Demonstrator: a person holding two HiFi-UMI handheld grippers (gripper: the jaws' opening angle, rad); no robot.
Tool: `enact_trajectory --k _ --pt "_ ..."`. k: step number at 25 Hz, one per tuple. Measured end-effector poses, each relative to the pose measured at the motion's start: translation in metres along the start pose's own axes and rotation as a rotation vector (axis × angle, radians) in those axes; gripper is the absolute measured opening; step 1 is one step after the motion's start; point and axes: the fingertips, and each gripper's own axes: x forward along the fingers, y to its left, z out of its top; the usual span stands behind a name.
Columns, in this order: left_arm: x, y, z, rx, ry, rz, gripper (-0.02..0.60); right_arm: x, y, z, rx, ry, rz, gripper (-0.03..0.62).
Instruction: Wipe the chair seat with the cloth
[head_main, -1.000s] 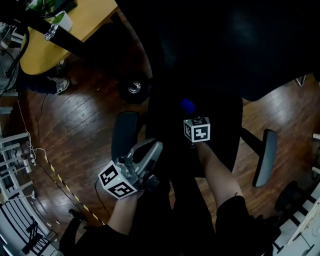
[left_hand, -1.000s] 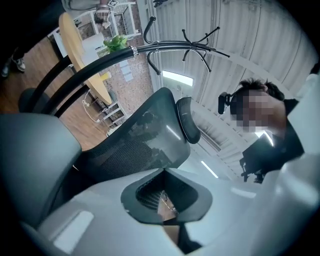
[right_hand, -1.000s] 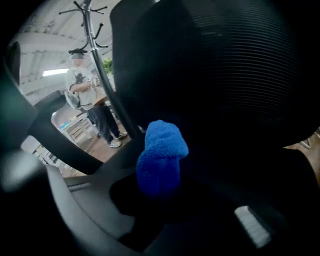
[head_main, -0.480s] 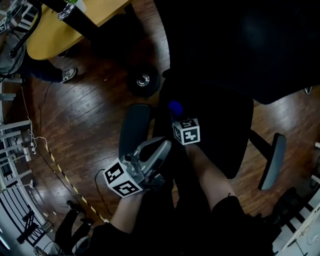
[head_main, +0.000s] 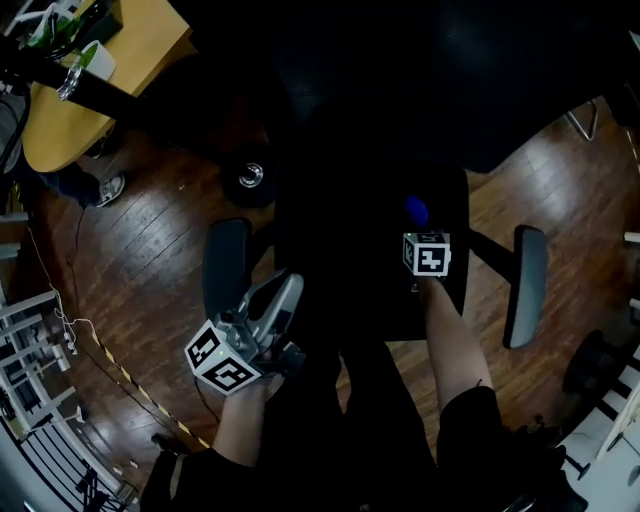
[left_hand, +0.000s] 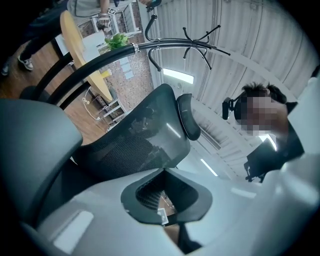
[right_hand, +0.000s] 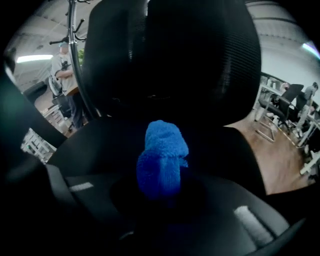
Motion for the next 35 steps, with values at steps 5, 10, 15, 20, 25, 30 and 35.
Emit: enact_trajectory --k 5,10,15,20,25,30,35 --pt "0.021 -0.015 -0.011 0.008 0.034 -0.032 -0.008 -0.044 -0.085 -0.019 0.066 -0.007 -0.145 0.038" --pt "0.032 -0.029 -0.02 0.021 0.06 -0.056 -0.008 -0.057 -0.106 -0.019 0.111 -0.047 -0.173 0.038" --pt "0.021 -0.03 -0.022 0.041 0.053 -0.05 -0.008 -0.054 -0.104 -0.016 0.114 -0.073 -0.133 0.038" --pt "0.005 -0.032 -0.02 0.032 0.025 -0.046 -0.008 -0.053 -0.077 -0.011 0.142 -0.095 -0.09 0.038" --pt "-0.011 -0.036 -0.01 0.051 -0.022 -0.023 -0.008 -0.026 0.056 0.013 0.076 -0.123 0.145 0.038" --pt "-0.03 -0.04 0.001 0.068 -0.063 0.003 -0.008 -0.012 0.207 0.016 0.021 -0.086 0.409 0.04" --pt "-0.049 -0.042 -0.001 0.079 -0.061 0.011 -0.008 -0.005 0.298 -0.003 -0.078 -0.02 0.57 0.039"
